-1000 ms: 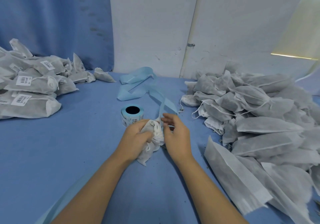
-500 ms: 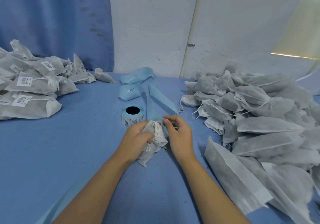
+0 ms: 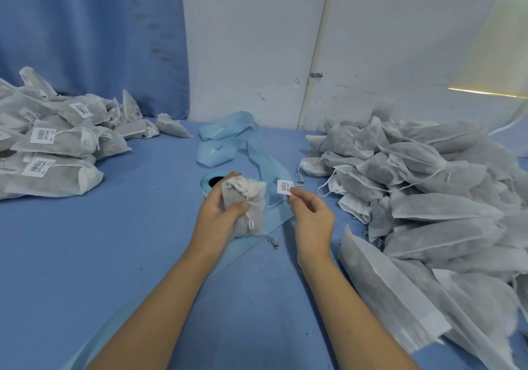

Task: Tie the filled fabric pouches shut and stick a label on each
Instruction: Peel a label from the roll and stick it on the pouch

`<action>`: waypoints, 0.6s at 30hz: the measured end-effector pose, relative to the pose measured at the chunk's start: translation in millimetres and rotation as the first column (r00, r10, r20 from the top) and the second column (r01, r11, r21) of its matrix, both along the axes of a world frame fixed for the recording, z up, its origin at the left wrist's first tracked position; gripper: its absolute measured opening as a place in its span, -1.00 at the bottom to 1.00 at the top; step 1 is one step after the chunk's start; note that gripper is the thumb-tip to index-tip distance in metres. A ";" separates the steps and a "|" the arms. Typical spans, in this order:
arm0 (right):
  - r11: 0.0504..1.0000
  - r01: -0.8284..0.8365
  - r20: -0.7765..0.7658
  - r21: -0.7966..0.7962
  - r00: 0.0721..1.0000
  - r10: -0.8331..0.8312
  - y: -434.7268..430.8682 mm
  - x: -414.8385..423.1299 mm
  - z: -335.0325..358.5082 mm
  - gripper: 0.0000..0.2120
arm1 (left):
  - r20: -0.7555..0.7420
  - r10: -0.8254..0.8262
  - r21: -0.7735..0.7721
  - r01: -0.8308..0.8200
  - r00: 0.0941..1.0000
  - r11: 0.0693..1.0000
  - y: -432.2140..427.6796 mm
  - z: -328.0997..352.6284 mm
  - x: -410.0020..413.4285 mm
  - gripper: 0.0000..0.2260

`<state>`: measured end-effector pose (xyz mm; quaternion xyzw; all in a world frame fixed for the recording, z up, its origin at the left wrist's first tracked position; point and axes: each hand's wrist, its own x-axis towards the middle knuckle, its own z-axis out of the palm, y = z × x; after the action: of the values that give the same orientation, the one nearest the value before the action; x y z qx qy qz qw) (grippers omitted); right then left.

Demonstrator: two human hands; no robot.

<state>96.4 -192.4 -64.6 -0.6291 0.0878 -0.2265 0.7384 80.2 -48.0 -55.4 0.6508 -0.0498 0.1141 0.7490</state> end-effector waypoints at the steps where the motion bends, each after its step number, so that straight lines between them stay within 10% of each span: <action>1: 1.000 -0.018 0.009 0.026 1.000 0.017 0.7 -0.8 0.9 -0.82 | 0.008 0.012 -0.039 -0.012 1.000 0.999 -0.8 0.5 0.4 -0.57; 18: 0.900 -0.403 0.151 -0.166 0.891 0.427 12.8 -15.3 10.5 -0.66 | 0.000 0.125 -0.067 -0.124 0.992 0.990 -1.0 2.0 5.0 -0.59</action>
<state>81.2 -179.6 -54.1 -0.6565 -0.1322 -0.1255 0.7320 85.1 -49.0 -53.4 0.6268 -0.0066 0.1635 0.7618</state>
